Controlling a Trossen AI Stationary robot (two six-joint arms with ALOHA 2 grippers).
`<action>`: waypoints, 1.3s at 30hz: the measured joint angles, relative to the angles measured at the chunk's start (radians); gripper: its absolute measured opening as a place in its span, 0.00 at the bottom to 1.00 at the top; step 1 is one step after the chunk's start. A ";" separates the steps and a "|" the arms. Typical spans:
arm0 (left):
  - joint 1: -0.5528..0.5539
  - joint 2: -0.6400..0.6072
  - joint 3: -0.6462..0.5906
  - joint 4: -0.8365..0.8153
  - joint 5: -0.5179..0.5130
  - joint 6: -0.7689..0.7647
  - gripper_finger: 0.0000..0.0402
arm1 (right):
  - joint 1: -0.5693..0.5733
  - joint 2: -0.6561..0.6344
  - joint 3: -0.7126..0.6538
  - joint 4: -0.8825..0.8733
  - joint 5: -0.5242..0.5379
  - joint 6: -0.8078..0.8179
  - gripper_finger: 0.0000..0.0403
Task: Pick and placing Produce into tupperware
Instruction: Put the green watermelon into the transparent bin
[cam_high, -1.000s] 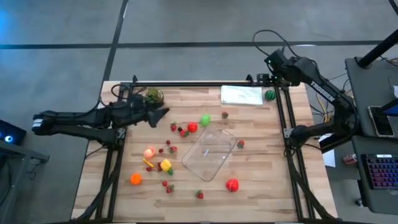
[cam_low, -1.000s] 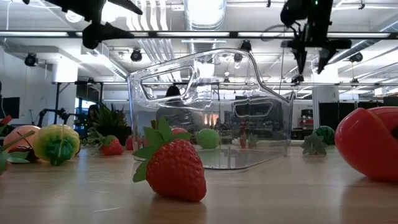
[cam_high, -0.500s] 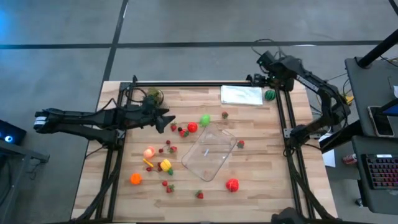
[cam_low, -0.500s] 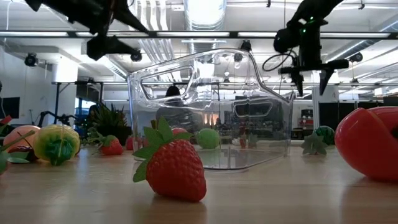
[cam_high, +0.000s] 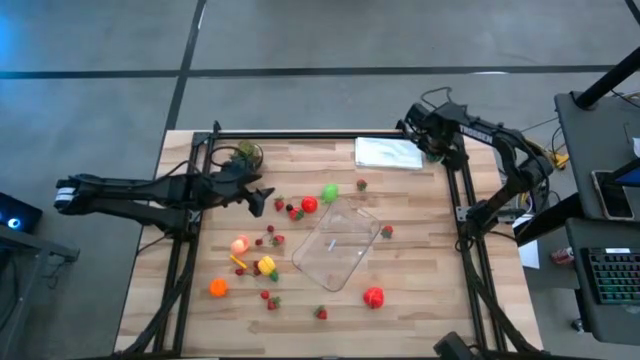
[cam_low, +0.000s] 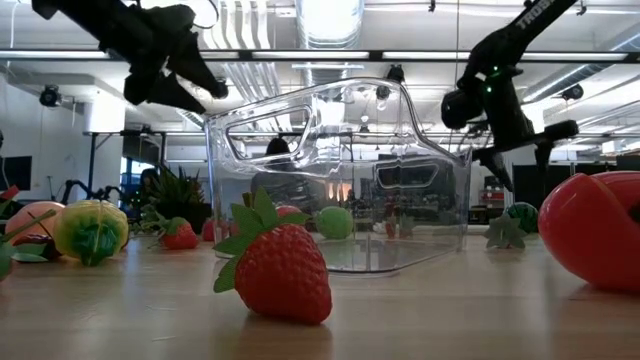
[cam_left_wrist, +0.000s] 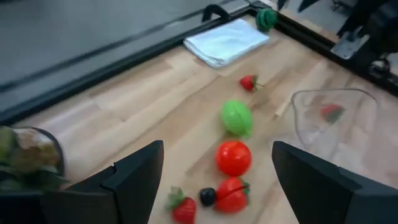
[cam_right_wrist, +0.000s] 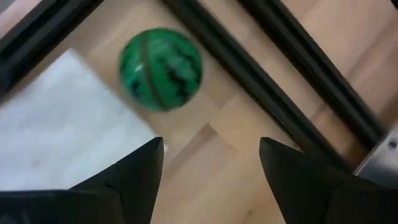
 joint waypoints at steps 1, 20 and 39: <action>0.000 -0.007 -0.001 -0.016 -0.012 0.015 0.71 | 0.000 0.000 -0.008 0.009 0.012 0.046 0.64; 0.001 -0.018 -0.002 -0.033 -0.243 0.249 0.71 | -0.030 -0.001 -0.103 0.306 0.097 -0.023 0.64; 0.005 0.118 0.001 -0.032 -0.262 0.247 0.71 | -0.084 -0.001 -0.187 0.376 0.077 0.036 0.85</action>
